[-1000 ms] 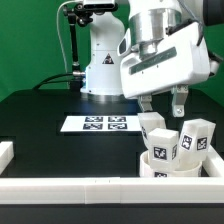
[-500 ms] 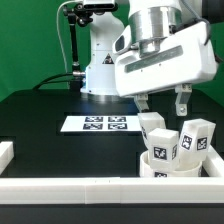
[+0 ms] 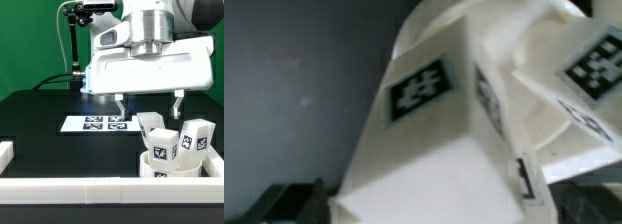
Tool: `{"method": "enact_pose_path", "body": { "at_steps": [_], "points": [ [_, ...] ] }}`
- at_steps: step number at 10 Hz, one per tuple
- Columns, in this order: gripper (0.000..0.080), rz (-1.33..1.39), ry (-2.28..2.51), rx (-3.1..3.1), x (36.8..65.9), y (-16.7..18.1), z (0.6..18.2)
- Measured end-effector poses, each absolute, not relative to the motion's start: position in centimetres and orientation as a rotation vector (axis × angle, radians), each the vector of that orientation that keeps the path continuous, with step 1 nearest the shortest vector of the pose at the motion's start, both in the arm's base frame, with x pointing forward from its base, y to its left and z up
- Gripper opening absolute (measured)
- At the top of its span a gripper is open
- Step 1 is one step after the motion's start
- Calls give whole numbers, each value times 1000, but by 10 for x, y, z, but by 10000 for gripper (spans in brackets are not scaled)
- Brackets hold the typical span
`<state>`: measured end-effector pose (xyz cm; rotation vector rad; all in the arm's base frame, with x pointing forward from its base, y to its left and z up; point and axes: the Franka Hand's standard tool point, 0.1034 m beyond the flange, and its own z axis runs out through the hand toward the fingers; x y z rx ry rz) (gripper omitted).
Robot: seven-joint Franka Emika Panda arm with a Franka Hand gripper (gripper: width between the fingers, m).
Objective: Assemble stool
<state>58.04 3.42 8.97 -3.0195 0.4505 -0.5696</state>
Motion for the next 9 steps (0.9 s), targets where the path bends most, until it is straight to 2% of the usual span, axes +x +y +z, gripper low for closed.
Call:
{"method": "enact_pose_path", "body": {
  "at_steps": [5,9],
  "points": [
    [649,-542,-39,-3115,583,34,89],
    [649,-482,-524,-3106,579,60,93]
  ]
}}
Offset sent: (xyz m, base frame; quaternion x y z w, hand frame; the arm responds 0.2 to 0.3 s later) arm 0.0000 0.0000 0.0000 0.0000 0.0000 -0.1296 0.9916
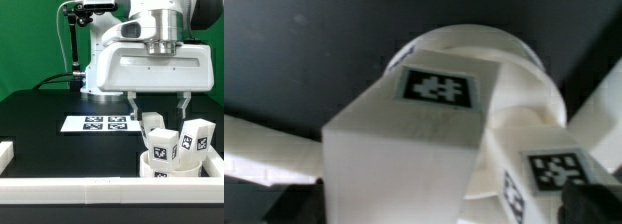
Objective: Assemble stool
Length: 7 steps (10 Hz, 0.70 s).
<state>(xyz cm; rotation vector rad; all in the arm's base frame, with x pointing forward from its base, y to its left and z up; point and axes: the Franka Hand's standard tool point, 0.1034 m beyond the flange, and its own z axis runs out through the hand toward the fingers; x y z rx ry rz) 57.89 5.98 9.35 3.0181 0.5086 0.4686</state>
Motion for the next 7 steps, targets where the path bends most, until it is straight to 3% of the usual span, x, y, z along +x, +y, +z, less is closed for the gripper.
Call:
{"method": "enact_pose_path", "body": {
  "at_steps": [7],
  "points": [
    [649,405,1215,2715,578,69,94]
  ]
}}
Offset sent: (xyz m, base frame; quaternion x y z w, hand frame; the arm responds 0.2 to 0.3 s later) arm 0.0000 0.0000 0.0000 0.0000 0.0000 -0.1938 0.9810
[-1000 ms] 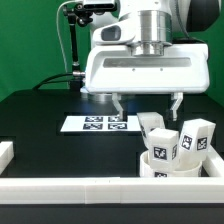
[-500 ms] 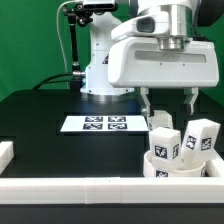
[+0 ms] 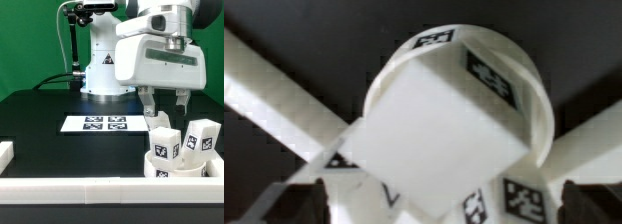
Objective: Assemble stool
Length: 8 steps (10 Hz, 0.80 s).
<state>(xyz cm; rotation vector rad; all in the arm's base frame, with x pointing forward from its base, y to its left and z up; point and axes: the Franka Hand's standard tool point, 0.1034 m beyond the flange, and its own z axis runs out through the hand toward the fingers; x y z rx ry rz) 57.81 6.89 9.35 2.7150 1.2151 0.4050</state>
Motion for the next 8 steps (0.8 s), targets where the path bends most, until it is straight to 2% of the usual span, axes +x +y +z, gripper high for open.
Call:
{"method": "enact_pose_path", "body": {
  "at_steps": [2,8],
  "points": [
    [649,341,1545,2502,577,71,91],
    [649,239,1902,2194,571,70,86]
  ]
}}
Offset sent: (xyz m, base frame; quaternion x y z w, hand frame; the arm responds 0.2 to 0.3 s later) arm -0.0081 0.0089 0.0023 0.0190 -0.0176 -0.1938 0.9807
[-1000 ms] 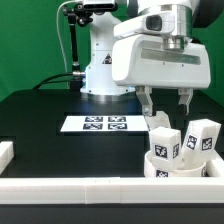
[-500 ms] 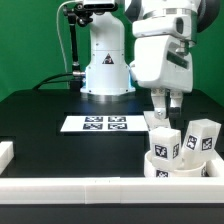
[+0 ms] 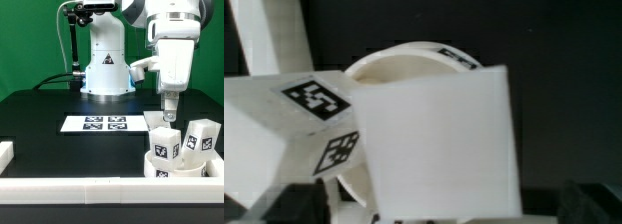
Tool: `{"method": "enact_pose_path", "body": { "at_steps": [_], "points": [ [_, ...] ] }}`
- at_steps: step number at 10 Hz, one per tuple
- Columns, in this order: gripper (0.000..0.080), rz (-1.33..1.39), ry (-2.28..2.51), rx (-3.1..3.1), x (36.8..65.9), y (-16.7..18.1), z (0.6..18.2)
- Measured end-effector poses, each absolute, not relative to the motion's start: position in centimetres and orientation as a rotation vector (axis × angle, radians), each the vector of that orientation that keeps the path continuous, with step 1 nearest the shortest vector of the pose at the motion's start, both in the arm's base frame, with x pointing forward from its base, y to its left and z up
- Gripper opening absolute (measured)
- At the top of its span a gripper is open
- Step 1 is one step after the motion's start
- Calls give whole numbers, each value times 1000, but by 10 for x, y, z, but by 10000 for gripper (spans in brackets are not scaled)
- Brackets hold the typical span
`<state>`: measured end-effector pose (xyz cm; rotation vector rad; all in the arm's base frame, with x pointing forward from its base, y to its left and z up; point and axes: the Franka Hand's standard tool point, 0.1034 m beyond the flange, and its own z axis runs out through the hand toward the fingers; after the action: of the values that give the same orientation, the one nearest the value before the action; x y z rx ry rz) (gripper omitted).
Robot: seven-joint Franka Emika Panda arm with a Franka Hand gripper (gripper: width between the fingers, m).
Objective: Assemble stool
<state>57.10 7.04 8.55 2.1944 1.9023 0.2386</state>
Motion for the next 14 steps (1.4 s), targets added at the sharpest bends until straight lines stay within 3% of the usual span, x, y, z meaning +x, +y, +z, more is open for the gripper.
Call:
{"method": "enact_pose_path", "body": {
  "at_steps": [6,8,10,14],
  "points": [
    [649,223,1934,2160,571,63,84],
    [603,217,1954,2137,572,62,84],
    [351,220,1952,2137,572,62,85],
    [352,226,1920,2168,572,62,85]
  ]
}}
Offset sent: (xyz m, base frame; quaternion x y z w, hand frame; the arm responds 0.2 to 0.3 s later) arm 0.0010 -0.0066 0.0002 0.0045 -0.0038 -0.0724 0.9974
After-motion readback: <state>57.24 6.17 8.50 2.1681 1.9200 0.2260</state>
